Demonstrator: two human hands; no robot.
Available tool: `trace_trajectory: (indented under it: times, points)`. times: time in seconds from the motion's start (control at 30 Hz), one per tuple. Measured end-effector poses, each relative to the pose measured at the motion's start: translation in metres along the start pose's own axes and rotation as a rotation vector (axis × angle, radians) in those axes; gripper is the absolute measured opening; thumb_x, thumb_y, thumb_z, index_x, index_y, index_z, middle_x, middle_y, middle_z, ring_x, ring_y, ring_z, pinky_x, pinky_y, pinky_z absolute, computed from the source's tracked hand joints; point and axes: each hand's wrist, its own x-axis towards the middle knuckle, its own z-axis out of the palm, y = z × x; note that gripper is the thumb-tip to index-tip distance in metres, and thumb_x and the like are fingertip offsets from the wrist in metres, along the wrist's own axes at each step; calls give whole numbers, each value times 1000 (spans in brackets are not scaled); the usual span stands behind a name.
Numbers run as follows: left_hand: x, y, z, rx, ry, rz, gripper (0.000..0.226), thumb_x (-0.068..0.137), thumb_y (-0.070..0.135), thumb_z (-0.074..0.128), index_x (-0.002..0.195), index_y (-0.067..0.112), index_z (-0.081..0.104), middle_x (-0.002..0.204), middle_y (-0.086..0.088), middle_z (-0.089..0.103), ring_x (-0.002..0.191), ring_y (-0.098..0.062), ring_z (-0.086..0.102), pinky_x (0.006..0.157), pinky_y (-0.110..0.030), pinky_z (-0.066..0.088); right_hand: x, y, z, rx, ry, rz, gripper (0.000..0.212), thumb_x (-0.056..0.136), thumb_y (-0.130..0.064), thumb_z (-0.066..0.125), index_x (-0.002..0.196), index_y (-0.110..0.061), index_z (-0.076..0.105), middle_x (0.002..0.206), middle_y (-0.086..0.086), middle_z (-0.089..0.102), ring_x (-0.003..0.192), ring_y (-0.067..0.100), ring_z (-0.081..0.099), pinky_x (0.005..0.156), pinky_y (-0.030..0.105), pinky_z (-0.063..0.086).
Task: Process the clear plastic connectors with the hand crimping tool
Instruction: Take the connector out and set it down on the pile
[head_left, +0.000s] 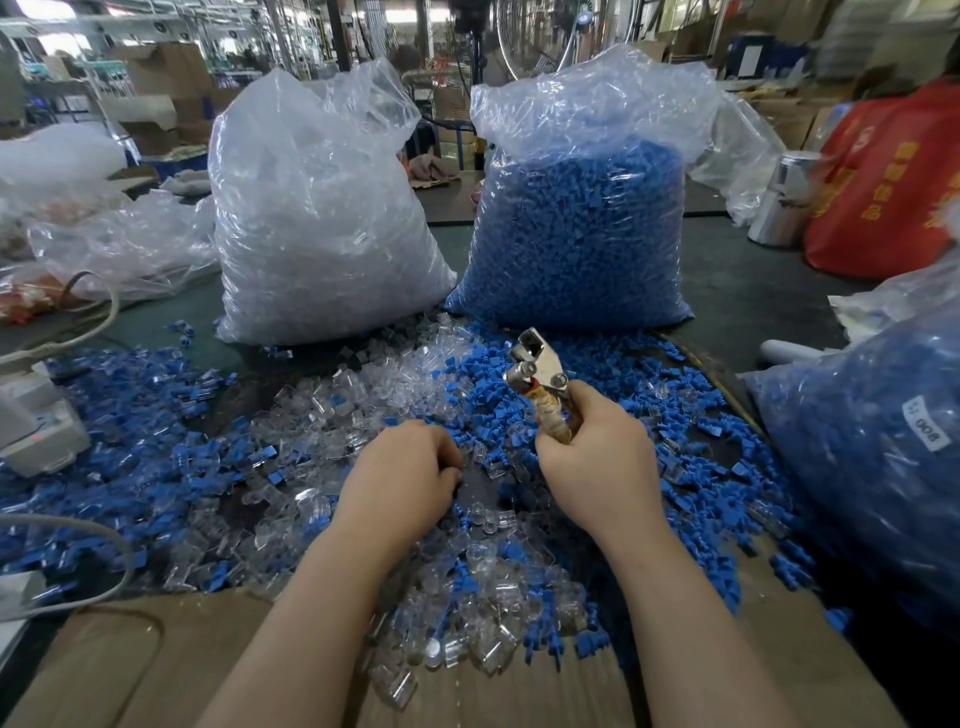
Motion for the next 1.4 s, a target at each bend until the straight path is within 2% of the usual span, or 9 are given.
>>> trace_trajectory:
  times: [0.1, 0.2, 0.37, 0.67, 0.77, 0.83, 0.97, 1.27, 1.4]
  points:
    - [0, 0, 1, -60, 13, -16, 14, 91, 24, 67, 81, 33, 65, 81, 18, 63, 74, 2, 59, 64, -17, 47, 1, 0, 1, -10, -11, 1, 14, 84, -28, 59, 75, -31, 49, 61, -7, 55, 57, 12, 50, 47, 30, 31]
    - [0, 3, -4, -424, 58, -124, 15, 90, 24, 69, 78, 34, 67, 69, 15, 68, 64, 0, 64, 53, -12, 46, 2, -1, 2, 32, -33, -21, 15, 86, -31, 62, 74, -30, 51, 63, -7, 57, 60, 13, 53, 49, 32, 37]
    - [-3, 11, -17, -1015, 32, -172, 18, 87, 11, 71, 88, 28, 77, 81, 4, 77, 80, -9, 74, 74, -21, 59, 2, -5, 4, 170, -93, -85, 9, 89, -30, 66, 83, -26, 61, 66, -6, 61, 61, 16, 56, 56, 40, 47]
    - [-4, 19, -17, -1042, -6, -98, 17, 87, -3, 67, 94, 12, 70, 85, -3, 77, 78, -11, 74, 68, -20, 58, 0, -7, 5, 162, -131, -128, 8, 85, -25, 71, 92, -25, 67, 76, -10, 65, 71, 13, 61, 65, 40, 52]
    - [-2, 16, -11, -945, 62, -101, 14, 89, 6, 69, 94, 20, 68, 82, 0, 76, 75, -7, 72, 67, -20, 57, 0, -7, 6, 139, -115, -115, 8, 85, -25, 70, 91, -25, 65, 74, -9, 65, 69, 15, 61, 65, 42, 53]
    - [0, 10, -5, -646, 145, -103, 12, 92, 17, 68, 98, 27, 66, 84, 6, 70, 71, 0, 65, 60, -14, 49, 1, -5, 6, 138, -79, -104, 7, 86, -29, 70, 90, -26, 64, 73, -10, 65, 68, 14, 61, 63, 41, 53]
    - [0, 4, 5, -95, 62, -34, 32, 94, 32, 63, 126, 37, 62, 98, 11, 50, 97, -10, 55, 83, -25, 45, 2, -3, 6, 155, -25, -91, 14, 88, -35, 68, 80, -31, 58, 67, -14, 59, 64, 10, 56, 59, 36, 48]
    - [-3, 5, 5, 11, 45, 86, 20, 92, 17, 65, 103, 34, 66, 97, 11, 52, 90, -9, 55, 77, -24, 46, 3, -2, 6, 147, -18, -87, 19, 88, -35, 68, 76, -29, 55, 64, -13, 57, 62, 11, 54, 59, 41, 49]
    - [-2, 6, 7, 18, 49, 74, 15, 96, 24, 60, 108, 31, 65, 106, 10, 59, 97, -9, 57, 83, -23, 46, 2, -1, 6, 162, -15, -85, 20, 88, -37, 69, 75, -30, 55, 64, -14, 58, 62, 11, 55, 59, 41, 50]
